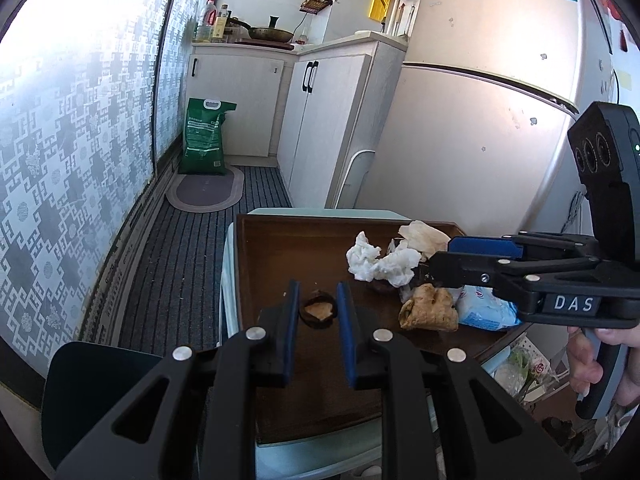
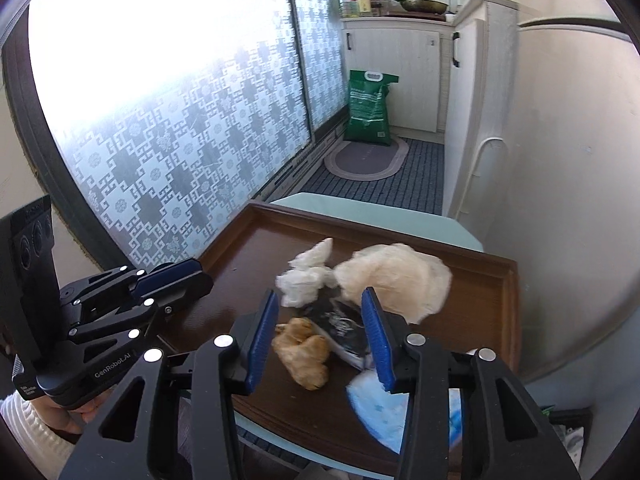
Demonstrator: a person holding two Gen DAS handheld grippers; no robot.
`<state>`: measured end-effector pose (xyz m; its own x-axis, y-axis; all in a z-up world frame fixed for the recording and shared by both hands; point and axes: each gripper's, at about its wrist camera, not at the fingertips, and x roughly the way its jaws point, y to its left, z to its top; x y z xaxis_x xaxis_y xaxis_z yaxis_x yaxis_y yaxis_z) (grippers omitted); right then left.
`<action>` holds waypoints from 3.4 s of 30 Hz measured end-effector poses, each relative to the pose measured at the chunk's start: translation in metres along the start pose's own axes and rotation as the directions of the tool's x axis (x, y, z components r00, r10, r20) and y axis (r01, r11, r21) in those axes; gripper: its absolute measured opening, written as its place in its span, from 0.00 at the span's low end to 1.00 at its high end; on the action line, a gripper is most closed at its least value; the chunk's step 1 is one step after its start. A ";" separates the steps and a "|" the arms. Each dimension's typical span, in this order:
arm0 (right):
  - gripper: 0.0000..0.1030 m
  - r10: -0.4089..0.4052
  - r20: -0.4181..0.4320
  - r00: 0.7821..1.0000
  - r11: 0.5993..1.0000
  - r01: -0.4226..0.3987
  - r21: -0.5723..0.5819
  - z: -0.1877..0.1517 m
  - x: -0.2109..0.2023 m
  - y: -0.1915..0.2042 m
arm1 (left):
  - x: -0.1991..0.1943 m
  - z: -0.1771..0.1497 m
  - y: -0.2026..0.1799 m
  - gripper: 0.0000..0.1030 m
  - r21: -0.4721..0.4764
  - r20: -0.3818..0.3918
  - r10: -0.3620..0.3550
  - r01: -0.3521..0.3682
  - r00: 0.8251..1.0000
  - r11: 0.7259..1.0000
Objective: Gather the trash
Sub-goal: 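Lift the nut shell with the left tool while the right tool grasps a white tissue, then carry the nut shell and the white tissue over the teal bin with both tools, then open the left tool to drop the nut shell while the right tool drops the tissue into the bin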
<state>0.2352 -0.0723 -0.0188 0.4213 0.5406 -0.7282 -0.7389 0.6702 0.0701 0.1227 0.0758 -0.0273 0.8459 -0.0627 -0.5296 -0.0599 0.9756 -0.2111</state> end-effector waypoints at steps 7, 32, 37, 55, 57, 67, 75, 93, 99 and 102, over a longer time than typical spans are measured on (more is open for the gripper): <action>0.17 -0.039 -0.030 0.999 0.999 0.039 -0.012 0.005 0.020 0.007 | -0.013 0.000 0.012 0.20 -0.005 0.015 0.001 -0.001 1.000 1.000; 0.02 -0.008 0.084 0.996 0.995 0.017 -0.101 0.046 -0.001 0.073 | -0.057 -0.009 0.092 0.20 -0.076 0.018 0.120 -0.118 0.993 0.990; 0.02 0.042 0.082 0.996 0.991 -0.030 -0.134 0.052 0.001 0.100 | -0.060 -0.016 0.109 0.20 -0.075 -0.017 0.152 -0.152 0.988 0.985; 0.02 0.144 -0.022 0.989 0.966 -0.145 -0.213 0.046 0.031 0.157 | -0.044 -0.045 0.151 0.20 -0.051 -0.190 0.250 -0.264 0.949 0.963; 0.02 0.150 -0.043 0.988 0.962 -0.156 -0.222 0.043 0.037 0.164 | -0.042 -0.048 0.154 0.20 -0.046 -0.208 0.263 -0.278 0.942 0.960; 0.02 0.179 -0.135 0.974 0.944 -0.209 -0.255 0.031 0.065 0.200 | -0.034 -0.066 0.168 0.20 -0.015 -0.305 0.274 -0.293 0.912 0.956; 0.02 0.179 -0.190 0.965 0.942 -0.224 -0.250 0.026 0.082 0.211 | -0.023 -0.086 0.179 0.20 0.019 -0.395 0.293 -0.311 0.871 0.950; 0.02 0.148 -0.331 0.932 0.948 -0.229 -0.221 0.006 0.133 0.231 | 0.001 -0.130 0.211 0.24 0.040 -0.587 0.288 -0.328 0.756 0.944; 0.02 0.115 -0.368 0.923 0.952 -0.208 -0.223 -0.002 0.147 0.228 | -0.007 -0.123 0.212 0.26 0.027 -0.548 0.287 -0.326 0.786 0.945; 0.02 0.083 -0.384 0.920 0.949 -0.190 -0.250 -0.008 0.154 0.231 | -0.022 -0.109 0.207 0.26 0.036 -0.465 0.317 -0.340 0.826 0.940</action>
<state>0.1255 0.1615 -0.1200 0.1238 0.3578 -0.9256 -0.9131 0.4063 0.0350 0.0342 0.2561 -0.1490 0.4335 0.1600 -0.8868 -0.3248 0.9457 0.0118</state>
